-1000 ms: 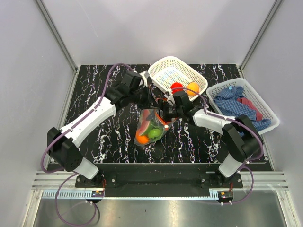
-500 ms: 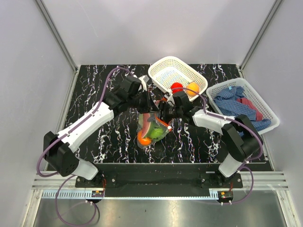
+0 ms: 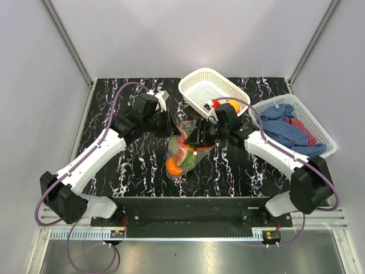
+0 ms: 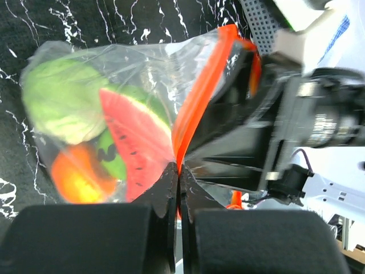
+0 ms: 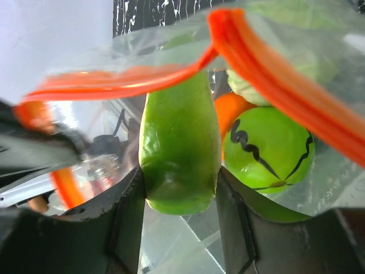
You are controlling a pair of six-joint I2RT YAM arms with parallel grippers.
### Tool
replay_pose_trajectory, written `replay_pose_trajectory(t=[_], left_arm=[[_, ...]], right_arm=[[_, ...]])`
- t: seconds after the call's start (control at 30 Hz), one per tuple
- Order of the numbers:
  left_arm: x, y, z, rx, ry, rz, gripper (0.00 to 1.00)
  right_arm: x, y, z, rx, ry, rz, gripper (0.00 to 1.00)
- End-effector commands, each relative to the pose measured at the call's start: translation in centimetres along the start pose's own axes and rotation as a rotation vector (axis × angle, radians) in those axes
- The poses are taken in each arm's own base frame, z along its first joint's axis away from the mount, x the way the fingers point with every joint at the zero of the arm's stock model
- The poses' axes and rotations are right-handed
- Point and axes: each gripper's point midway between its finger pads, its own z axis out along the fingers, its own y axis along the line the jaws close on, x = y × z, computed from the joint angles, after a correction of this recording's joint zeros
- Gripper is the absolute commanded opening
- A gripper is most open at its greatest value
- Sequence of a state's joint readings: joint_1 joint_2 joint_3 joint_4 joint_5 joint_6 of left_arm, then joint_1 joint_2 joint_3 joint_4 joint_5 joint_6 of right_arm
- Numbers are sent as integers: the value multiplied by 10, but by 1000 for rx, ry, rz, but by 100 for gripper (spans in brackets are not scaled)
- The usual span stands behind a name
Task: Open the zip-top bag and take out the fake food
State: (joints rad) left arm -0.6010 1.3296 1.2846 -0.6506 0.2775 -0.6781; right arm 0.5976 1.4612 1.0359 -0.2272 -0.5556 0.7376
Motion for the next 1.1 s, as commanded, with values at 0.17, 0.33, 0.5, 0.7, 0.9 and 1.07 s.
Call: replay_pose_trajectory(t=[0.17,0.33,0.5,0.7,0.9,1.07], left_arm=[[-5,11,-20,-42,-70,66,0],[-15,19,-27,-98,-77,118,0],[-16,25,-33,-128,-101,116,0],[-13,29,-35,-124,-86,125,0],[0,30,-39,-101,-57,138,0],[7,30,-43,-86,-51,142,0]], right_arm=[[-27,55,-54,8,-116,-133,36],[-28,65,-66,-2,-103,-188,36],[-34,76,-84,-6,-130,-207,34],[-102,72,-118,28,-308,-151,34],[-197,53,-127,126,-476,-189,35],[-265,0,-104,189,-552,-120,35]])
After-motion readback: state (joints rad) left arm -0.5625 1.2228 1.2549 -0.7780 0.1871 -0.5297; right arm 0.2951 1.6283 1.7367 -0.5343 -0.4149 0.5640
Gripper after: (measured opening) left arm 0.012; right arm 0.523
